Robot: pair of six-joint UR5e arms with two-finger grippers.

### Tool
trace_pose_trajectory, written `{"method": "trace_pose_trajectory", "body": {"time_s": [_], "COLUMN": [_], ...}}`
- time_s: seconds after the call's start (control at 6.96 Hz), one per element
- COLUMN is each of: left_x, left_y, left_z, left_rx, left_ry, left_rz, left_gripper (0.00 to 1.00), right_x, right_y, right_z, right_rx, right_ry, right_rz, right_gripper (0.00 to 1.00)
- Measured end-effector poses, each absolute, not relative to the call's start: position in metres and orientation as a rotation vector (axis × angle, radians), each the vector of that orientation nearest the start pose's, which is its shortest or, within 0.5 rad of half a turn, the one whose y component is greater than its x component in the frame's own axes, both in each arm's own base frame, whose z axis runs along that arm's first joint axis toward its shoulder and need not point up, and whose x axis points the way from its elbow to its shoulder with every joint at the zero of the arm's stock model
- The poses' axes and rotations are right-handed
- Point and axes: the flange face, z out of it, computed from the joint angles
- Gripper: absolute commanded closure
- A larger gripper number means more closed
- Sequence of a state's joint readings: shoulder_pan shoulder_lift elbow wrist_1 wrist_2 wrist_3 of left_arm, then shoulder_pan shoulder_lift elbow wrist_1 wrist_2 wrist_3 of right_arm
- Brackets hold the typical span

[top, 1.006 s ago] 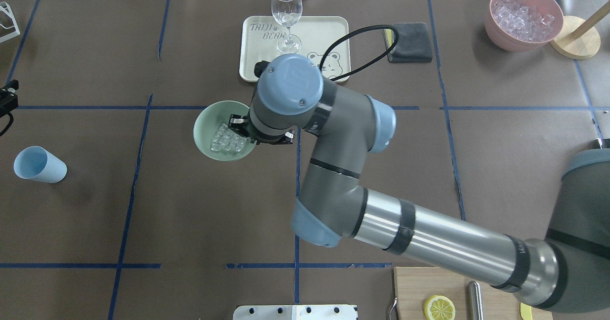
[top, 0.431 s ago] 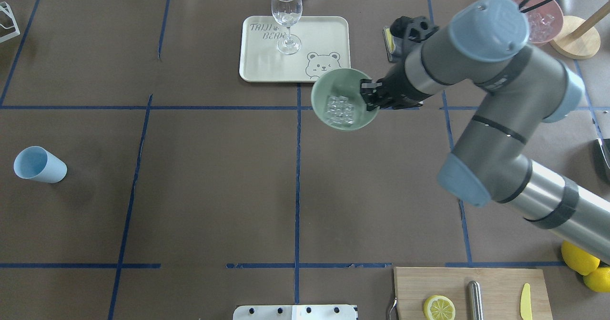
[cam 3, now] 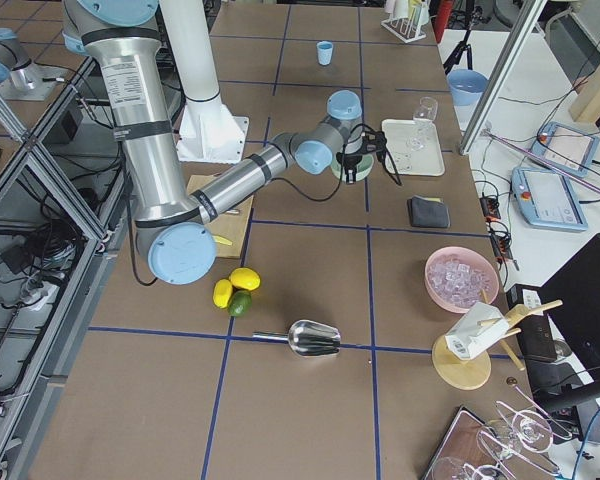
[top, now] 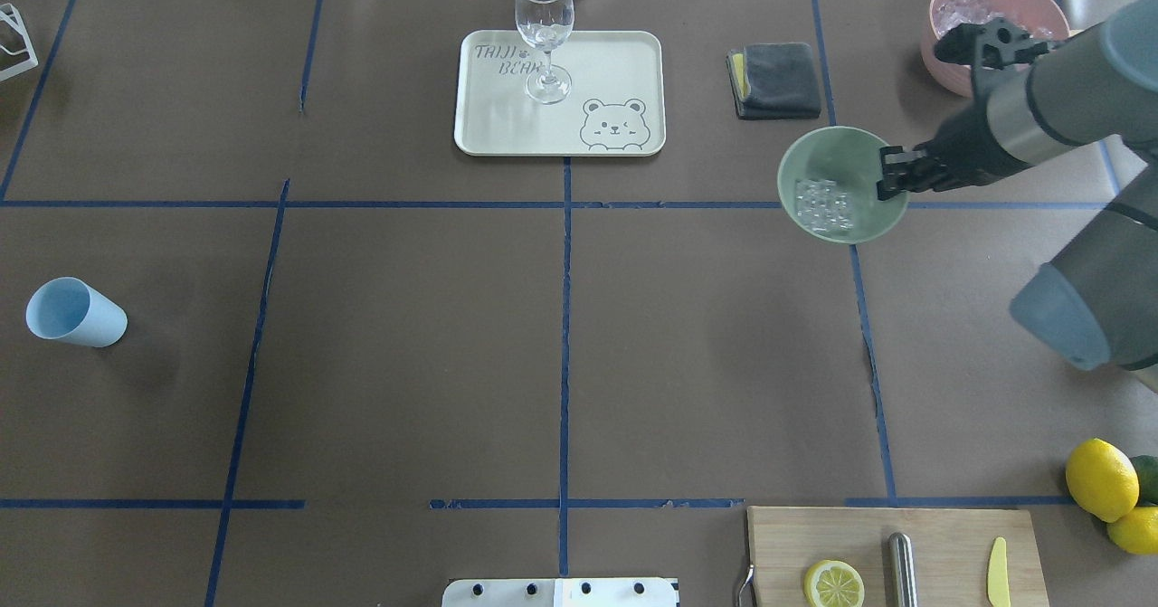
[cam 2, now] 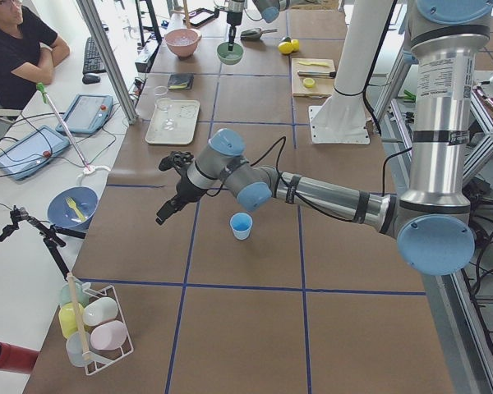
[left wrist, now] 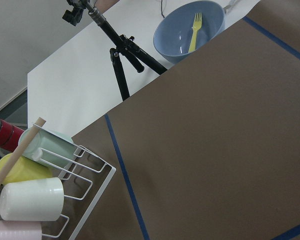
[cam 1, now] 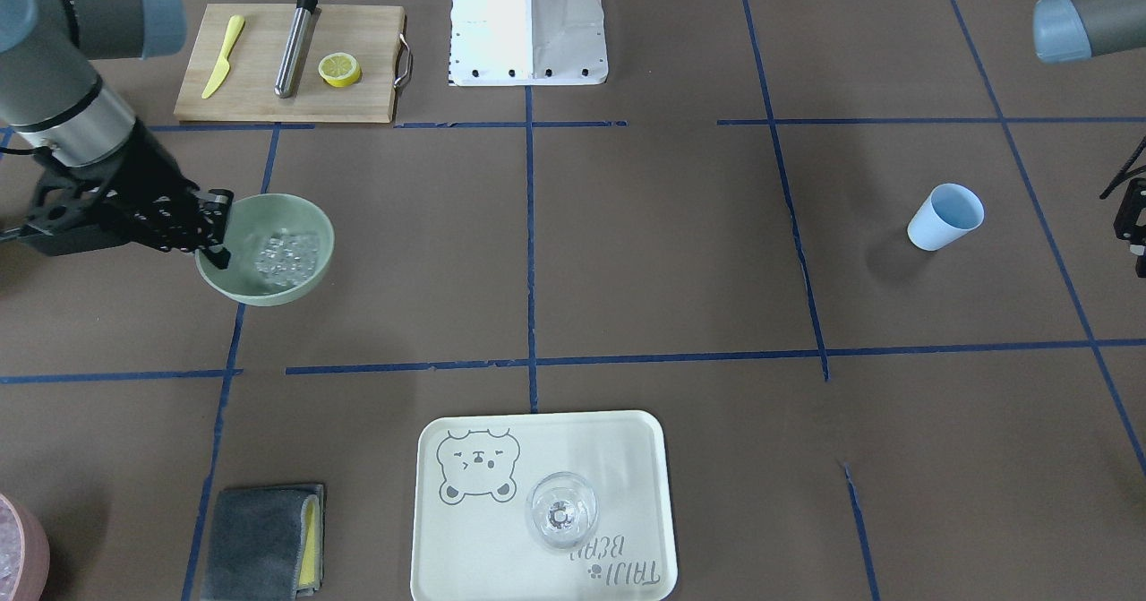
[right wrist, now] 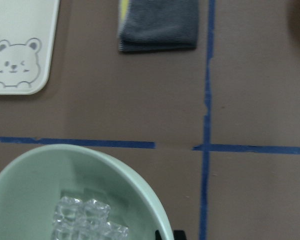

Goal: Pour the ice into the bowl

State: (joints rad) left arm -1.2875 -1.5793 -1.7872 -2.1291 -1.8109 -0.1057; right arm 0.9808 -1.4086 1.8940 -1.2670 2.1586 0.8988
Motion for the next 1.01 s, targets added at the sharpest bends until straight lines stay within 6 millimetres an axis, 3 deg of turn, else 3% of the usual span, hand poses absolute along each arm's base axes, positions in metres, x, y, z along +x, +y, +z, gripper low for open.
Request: {"method": "trace_pose_trajectory", "body": {"time_s": [0.29, 0.57, 0.72, 1.01], "left_x": [0.023, 0.02, 0.02, 0.02], "left_y": [-0.545, -0.547, -0.548, -0.548], "left_z": [0.49, 0.49, 0.492, 0.493], "left_rx": [0.693, 0.687, 0.684, 0.683], "left_ry": [0.382, 0.382, 0.382, 0.382], "left_rz": [0.278, 0.28, 0.279, 0.279], "left_gripper": [0.0, 0.0, 0.0, 0.0], "right_x": [-0.19, -0.17, -0.166, -0.162], "right_y": [-0.48, -0.468, -0.462, -0.454], "right_z": [0.479, 0.571, 0.601, 0.621], "right_rx": [0.159, 0.108, 0.082, 0.056], "right_ry": [-0.905, -0.92, -0.931, -0.938], "right_rz": [0.056, 0.047, 0.042, 0.043], "right_gripper": [1.0, 1.0, 0.04, 0.0]}}
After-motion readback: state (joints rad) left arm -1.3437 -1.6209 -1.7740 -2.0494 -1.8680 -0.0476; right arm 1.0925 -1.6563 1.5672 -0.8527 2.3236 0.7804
